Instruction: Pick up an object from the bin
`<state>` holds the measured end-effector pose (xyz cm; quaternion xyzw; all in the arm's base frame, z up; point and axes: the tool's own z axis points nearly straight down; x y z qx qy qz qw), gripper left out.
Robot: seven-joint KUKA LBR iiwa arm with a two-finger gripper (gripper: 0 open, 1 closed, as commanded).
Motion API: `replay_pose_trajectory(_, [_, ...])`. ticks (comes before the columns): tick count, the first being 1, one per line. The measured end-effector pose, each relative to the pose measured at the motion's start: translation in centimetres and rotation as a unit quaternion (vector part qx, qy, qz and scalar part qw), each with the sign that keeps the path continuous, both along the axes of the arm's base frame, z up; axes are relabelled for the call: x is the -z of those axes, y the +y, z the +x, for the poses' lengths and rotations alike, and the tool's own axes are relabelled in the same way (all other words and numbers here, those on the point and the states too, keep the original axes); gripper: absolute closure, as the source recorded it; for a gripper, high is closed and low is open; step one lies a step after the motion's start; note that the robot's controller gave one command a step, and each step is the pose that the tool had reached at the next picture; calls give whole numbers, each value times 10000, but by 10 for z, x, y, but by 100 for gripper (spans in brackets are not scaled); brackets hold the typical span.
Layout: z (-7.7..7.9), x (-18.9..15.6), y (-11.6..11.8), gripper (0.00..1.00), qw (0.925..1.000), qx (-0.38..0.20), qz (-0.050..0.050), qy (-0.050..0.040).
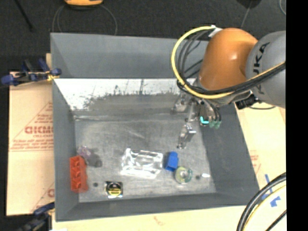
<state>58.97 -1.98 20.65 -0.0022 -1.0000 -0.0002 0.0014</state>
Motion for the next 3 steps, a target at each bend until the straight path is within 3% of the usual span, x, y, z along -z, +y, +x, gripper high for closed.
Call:
replay_pose_trajectory(1, [-57,87,31,0,9989,-463,3,29])
replay_pose_trajectory(2, [-48,127,48,0,10000,-27,6,-10])
replay_pose_trajectory(3, [-46,125,47,100,10000,-30,1,-41])
